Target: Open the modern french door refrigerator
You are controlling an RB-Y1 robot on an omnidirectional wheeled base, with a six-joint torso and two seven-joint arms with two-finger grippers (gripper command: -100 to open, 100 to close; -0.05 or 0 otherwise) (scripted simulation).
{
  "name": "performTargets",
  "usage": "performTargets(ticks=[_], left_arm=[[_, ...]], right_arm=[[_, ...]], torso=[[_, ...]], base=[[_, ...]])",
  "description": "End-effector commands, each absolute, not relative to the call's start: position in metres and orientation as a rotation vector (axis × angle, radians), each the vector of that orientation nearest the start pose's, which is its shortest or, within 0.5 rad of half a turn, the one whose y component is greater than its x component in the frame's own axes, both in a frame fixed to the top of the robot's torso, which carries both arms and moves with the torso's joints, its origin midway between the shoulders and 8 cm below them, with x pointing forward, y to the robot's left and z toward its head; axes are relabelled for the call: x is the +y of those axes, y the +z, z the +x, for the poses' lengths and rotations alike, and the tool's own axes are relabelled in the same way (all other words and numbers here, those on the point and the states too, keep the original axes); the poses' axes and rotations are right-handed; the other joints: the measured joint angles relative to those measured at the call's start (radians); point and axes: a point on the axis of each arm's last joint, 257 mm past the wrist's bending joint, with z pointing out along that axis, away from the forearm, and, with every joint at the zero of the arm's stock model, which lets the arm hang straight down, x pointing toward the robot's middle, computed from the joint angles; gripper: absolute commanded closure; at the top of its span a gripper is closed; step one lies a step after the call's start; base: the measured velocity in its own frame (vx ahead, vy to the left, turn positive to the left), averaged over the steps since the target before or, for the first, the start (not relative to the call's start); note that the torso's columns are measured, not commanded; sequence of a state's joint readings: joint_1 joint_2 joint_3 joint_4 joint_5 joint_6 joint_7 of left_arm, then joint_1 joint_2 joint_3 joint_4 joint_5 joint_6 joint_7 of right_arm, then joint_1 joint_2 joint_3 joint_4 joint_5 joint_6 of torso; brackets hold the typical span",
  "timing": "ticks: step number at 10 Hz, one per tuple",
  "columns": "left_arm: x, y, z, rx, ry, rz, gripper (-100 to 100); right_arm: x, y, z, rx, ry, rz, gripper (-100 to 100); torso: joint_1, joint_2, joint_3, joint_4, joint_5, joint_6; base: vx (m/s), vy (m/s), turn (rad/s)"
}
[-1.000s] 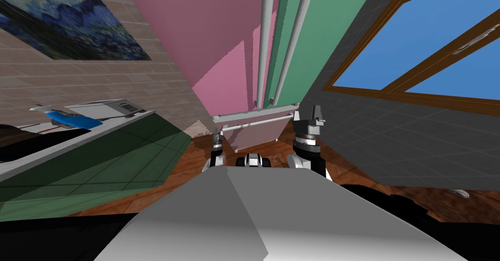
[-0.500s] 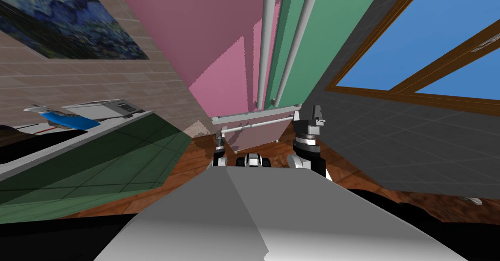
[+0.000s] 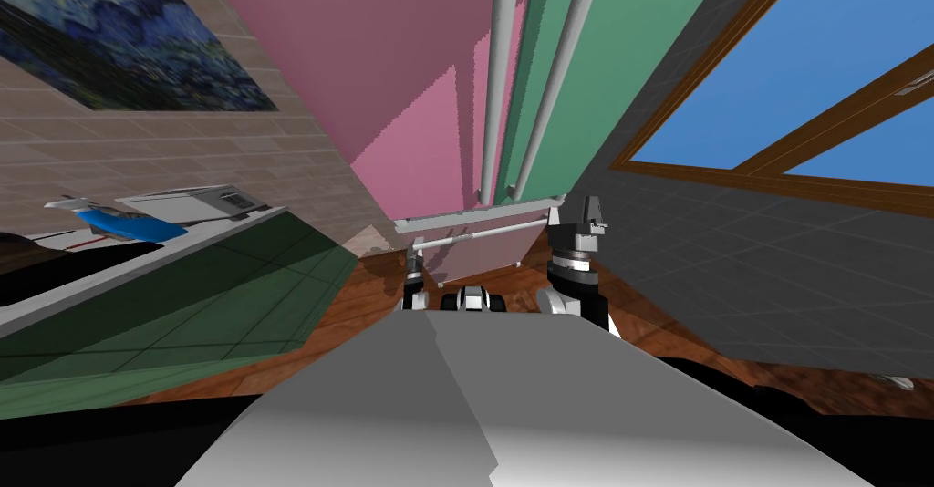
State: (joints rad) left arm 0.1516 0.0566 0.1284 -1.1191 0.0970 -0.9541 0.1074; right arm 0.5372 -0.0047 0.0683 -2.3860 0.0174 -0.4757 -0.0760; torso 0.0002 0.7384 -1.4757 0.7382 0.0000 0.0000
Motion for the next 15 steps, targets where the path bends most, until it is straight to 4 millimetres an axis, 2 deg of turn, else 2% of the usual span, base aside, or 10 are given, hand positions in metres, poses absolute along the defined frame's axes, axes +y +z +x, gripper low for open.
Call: performTargets(ticks=[1,3,4,6,7,11,12,15], left_arm=[[0.343,-0.261,0.430,0.757,-1.267,-1.062,-100],[0.344,-0.260,0.432,0.756,-1.268,-1.061,-100],[0.341,-0.268,0.420,0.755,-1.265,-1.063,100],[0.340,-0.272,0.412,0.753,-1.263,-1.064,100],[0.342,-0.263,0.416,0.742,-1.270,-1.046,100],[0.340,-0.261,0.433,0.772,-1.271,-1.067,100],[0.341,-0.257,0.430,0.760,-1.275,-1.053,100],[0.338,-0.259,0.430,0.774,-1.278,-1.062,100]], right_arm=[[-0.256,0.054,0.327,0.573,1.429,0.643,0],[-0.256,0.054,0.327,0.573,1.429,0.643,0],[-0.256,0.054,0.327,0.573,1.429,0.643,0],[-0.256,0.054,0.327,0.573,1.429,0.643,0],[-0.256,0.054,0.327,0.573,1.429,0.643,0],[-0.256,0.054,0.327,0.573,1.429,0.643,0],[-0.256,0.054,0.327,0.573,1.429,0.643,0],[-0.256,0.054,0.327,0.573,1.429,0.643,0]], torso=[[0.000,0.000,0.000,0.000,0.000,0.000],[0.000,-0.001,0.000,0.000,0.000,0.000],[0.000,0.000,0.000,0.000,0.000,0.000],[0.004,-0.005,-0.002,-0.007,0.006,0.001],[0.005,-0.007,-0.003,-0.007,0.006,0.001],[0.002,-0.001,0.000,-0.003,0.003,0.001],[0.001,-0.002,-0.001,-0.003,0.002,0.001],[0.000,-0.001,0.000,-0.003,0.002,0.001]], base=[[0.008,-0.002,0.019],[0.004,-0.001,0.008],[-0.001,0.008,-0.020],[-0.012,0.006,-0.020],[-0.016,-0.004,0.003],[-0.159,-0.051,0.039],[-0.091,-0.030,0.009],[-0.160,-0.047,0.024]])
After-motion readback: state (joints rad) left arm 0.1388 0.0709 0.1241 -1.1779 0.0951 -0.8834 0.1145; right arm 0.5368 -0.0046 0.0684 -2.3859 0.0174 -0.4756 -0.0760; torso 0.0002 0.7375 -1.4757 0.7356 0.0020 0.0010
